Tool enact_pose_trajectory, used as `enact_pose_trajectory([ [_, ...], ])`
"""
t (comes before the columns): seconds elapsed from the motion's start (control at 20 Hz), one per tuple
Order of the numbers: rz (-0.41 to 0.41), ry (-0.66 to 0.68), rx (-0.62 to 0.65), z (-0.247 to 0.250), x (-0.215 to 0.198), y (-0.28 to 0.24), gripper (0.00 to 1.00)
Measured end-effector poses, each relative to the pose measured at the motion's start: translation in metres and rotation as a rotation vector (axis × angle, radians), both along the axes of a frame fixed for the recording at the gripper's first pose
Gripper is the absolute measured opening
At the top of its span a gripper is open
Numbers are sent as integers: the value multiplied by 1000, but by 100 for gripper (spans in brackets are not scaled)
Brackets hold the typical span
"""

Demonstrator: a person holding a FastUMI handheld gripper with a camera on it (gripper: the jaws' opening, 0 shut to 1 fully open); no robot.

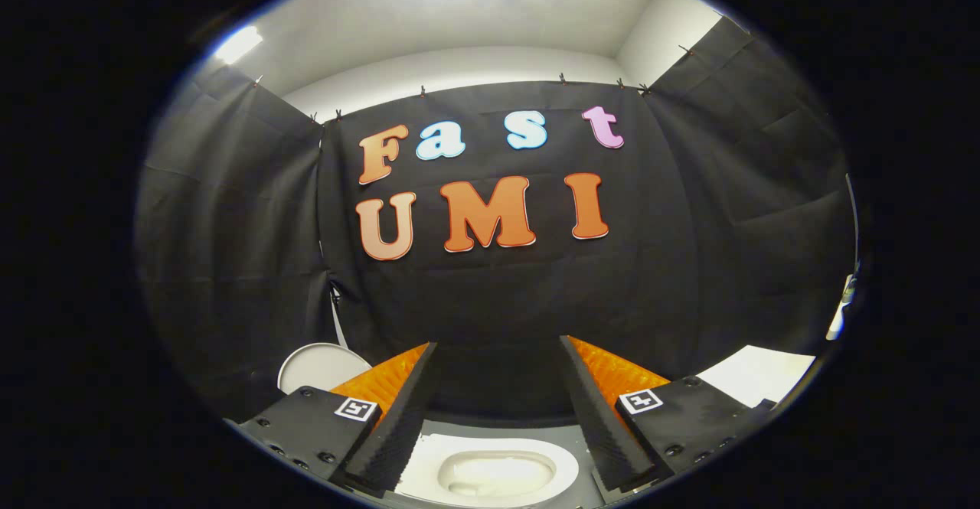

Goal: Open the toilet lid.

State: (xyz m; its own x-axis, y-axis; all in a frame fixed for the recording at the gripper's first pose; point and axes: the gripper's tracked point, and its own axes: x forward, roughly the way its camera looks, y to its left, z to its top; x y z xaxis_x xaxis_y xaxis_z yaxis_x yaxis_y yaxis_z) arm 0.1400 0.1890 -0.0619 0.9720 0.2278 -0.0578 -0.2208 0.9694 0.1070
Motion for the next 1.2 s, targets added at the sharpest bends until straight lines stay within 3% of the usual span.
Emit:
enact_pose_trajectory([
  [0.15,31,23,7,-2,-4,-8,99],
  [0.35,13,-25,-37,9,-5,-28,99],
  [0.7,38,-53,-61,20,-14,-19,99],
  [1.2,2,-65,-53,36,-14,-20,99],
])
